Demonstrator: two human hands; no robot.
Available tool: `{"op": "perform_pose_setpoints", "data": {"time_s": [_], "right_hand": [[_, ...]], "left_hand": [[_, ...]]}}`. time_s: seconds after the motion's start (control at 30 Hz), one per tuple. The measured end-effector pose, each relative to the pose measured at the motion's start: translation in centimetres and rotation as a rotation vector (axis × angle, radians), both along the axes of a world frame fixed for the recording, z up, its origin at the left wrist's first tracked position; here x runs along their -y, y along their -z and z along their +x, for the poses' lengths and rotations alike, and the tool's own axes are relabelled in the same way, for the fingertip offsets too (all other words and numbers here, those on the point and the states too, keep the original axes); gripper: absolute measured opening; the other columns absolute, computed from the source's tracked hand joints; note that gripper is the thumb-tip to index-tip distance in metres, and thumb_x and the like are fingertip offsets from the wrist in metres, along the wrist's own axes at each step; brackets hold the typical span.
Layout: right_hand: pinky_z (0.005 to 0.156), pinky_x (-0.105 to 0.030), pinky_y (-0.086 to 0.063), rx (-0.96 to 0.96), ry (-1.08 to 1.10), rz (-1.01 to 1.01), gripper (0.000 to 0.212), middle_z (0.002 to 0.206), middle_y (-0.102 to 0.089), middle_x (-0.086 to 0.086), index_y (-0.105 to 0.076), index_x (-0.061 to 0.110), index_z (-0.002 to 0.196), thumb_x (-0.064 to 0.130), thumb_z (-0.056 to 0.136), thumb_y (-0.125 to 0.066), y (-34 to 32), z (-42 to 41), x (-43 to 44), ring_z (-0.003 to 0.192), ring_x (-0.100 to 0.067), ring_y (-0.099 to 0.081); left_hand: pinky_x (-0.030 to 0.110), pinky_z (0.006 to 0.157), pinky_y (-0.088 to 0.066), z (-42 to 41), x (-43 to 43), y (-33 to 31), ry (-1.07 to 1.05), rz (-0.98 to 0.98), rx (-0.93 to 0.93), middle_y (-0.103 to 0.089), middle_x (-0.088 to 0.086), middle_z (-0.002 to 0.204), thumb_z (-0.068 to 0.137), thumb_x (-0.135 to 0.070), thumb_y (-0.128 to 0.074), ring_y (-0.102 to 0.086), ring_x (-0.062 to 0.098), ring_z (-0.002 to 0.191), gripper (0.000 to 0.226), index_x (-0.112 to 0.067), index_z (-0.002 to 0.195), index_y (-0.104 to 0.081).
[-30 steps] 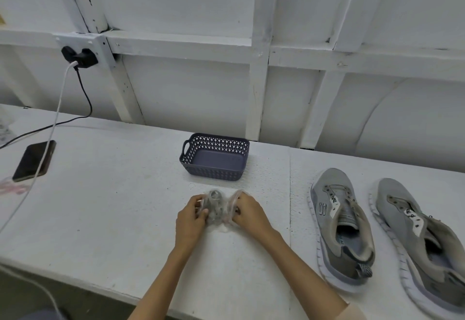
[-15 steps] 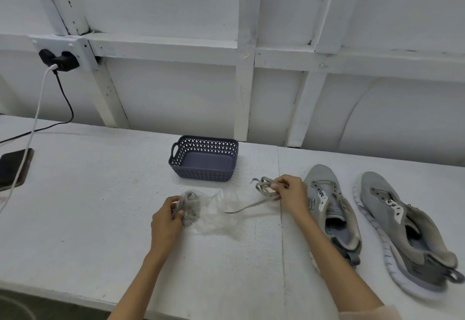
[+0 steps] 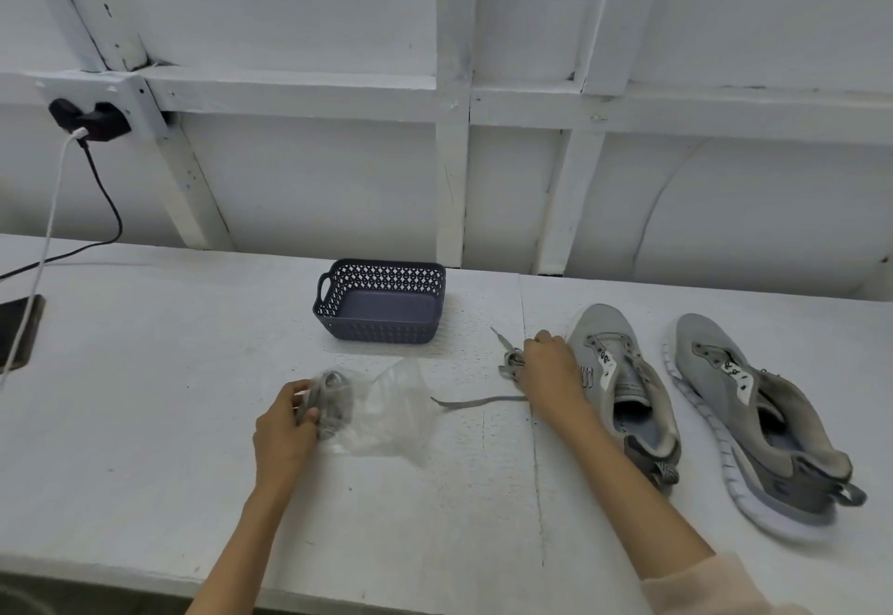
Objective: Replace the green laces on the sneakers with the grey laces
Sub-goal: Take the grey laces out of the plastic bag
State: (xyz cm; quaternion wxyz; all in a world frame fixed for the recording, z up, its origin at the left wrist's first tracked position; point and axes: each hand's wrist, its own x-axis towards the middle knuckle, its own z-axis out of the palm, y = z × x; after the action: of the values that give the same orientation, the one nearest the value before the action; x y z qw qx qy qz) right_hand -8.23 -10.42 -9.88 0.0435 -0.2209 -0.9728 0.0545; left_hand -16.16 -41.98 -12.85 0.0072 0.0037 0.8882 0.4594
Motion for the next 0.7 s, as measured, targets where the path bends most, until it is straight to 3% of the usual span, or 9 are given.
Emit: {"op": "perform_pose_setpoints", "data": {"time_s": [0.07,0.13,0.2,0.27,0.33,0.43,0.57,0.7], "right_hand": [[0.090,-0.034,-0.040,-0.211,-0.059,-0.023,0.031,0.123,-0.055,-0.011,-0.060,0.003,0.120,0.010,0.089,-0.060,-0.3,0.4,1.5,0.112,-0.027,-0.050],[0.085,-0.024,-0.046,-0.338,-0.099,-0.316,0.028,0.115,-0.061,-0.006,-0.066,0.007,0.114,0.001,0.087,-0.061,-1.2,0.7,3.9,0.102,-0.018,-0.056],[0.070,-0.011,-0.047,-0.224,-0.128,-0.654,0.021,0.095,-0.071,-0.007,-0.074,0.006,0.099,-0.005,0.083,-0.065,-1.3,0.6,6.4,0.078,-0.012,-0.061],[0.060,-0.013,-0.050,-0.143,-0.122,-0.890,0.015,0.075,-0.071,-0.010,-0.076,0.003,0.087,-0.008,0.079,-0.068,-0.7,0.2,8.3,0.060,-0.014,-0.063],[0.056,-0.018,-0.051,-0.178,-0.070,-1.017,0.012,0.062,-0.068,-0.003,-0.075,0.005,0.079,-0.007,0.076,-0.073,-0.1,-0.1,9.2,0.048,-0.012,-0.061],[0.056,-0.021,-0.052,-0.304,0.054,-1.052,0.014,0.059,-0.064,0.001,-0.072,0.011,0.076,-0.002,0.073,-0.076,-0.2,-0.3,10.0,0.044,-0.010,-0.058],[0.061,-0.027,-0.057,-0.421,0.121,-1.083,0.017,0.065,-0.067,-0.002,-0.068,0.011,0.072,-0.004,0.071,-0.076,-0.4,-0.4,10.4,0.051,-0.016,-0.066],[0.060,-0.022,-0.052,-0.272,-0.004,-0.942,0.018,0.059,-0.064,0.006,-0.068,0.013,0.062,-0.001,0.072,-0.072,0.3,-0.9,10.9,0.055,-0.006,-0.061]], "left_hand": [[0.033,0.076,-0.041,0.1,-0.1,0.1,0.002,-0.007,0.000,-0.070,0.009,0.100,0.087,0.001,-0.060,-0.062,0.027,0.091,0.034,-0.016,0.116,-0.062],[0.033,0.077,-0.042,0.3,-0.2,0.1,0.001,-0.012,0.007,-0.070,0.008,0.100,0.087,0.000,-0.061,-0.063,0.029,0.095,0.033,-0.016,0.116,-0.062],[0.034,0.079,-0.043,0.4,-0.3,0.1,0.005,0.005,0.024,-0.070,0.006,0.099,0.086,-0.001,-0.061,-0.063,0.028,0.096,0.033,-0.018,0.115,-0.063],[0.035,0.080,-0.046,0.7,-0.6,-0.2,0.027,0.029,0.050,-0.069,0.004,0.097,0.086,-0.002,-0.062,-0.063,0.027,0.093,0.032,-0.021,0.112,-0.063],[0.038,0.083,-0.050,0.9,-0.8,-0.5,0.065,0.060,0.061,-0.068,0.002,0.095,0.087,-0.002,-0.062,-0.063,0.027,0.091,0.032,-0.025,0.110,-0.063],[0.038,0.083,-0.051,1.2,-0.8,-0.8,0.083,0.087,0.056,-0.067,-0.001,0.097,0.087,-0.002,-0.062,-0.063,0.025,0.088,0.032,-0.029,0.104,-0.061],[0.033,0.077,-0.047,1.3,-0.6,-0.5,0.069,0.085,0.055,-0.066,-0.003,0.097,0.087,-0.004,-0.063,-0.062,0.024,0.088,0.030,-0.025,0.108,-0.062],[0.032,0.078,-0.046,1.2,-0.4,-0.6,0.096,0.036,0.070,-0.066,-0.004,0.097,0.086,-0.007,-0.065,-0.062,0.021,0.091,0.031,-0.022,0.113,-0.062]]}}
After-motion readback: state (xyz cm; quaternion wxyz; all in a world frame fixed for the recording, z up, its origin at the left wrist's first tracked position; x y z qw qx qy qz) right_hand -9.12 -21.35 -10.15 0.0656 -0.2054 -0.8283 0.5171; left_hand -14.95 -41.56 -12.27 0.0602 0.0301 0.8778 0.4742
